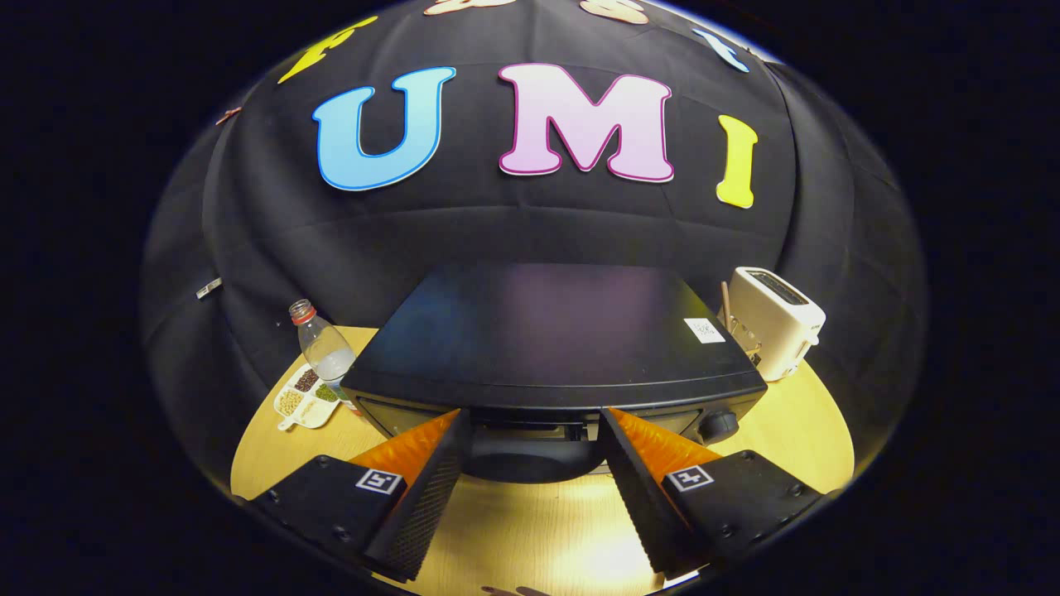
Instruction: Open the toaster oven, put the food inside, and close the toaster oven door.
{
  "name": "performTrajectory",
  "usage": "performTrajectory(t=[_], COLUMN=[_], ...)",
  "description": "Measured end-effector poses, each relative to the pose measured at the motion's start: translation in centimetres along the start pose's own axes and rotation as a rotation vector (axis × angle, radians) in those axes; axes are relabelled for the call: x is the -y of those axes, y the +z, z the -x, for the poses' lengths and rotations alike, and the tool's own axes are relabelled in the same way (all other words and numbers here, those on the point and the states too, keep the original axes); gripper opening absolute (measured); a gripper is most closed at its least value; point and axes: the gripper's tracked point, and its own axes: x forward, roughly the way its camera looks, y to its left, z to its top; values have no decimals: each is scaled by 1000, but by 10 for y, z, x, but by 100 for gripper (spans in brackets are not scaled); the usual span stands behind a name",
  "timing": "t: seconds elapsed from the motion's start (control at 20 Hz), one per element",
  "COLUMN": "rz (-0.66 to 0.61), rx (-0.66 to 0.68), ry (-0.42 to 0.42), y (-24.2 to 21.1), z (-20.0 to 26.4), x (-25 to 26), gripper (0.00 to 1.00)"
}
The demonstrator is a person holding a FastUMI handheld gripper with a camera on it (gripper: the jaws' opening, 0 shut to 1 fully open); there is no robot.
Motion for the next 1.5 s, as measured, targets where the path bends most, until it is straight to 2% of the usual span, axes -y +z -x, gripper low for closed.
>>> performTrajectory(t=[0.15,0.35,0.45,0.6,0.75,0.85,0.9,1.05,1.25,1.4,1.5], rz=[10,-5,50,121,60,-14,-38,-2,-50,-91,-120], rx=[-26,-127,-144,-238,-410,-498,-479,-436,-420,-412,-401], ry=[12,29,20,24,53,92,97,96,118,138,117], y=[-16,-56,-75,-117,-167,-190,-185,-173,-153,-132,-118], z=[15,37,45,56,59,61,63,66,77,88,95], x=[-1,-3,-3,-5,-3,-5,-5,5,16,51,96], gripper=[99,99,99,99,100,96,91,90,92,93,93])
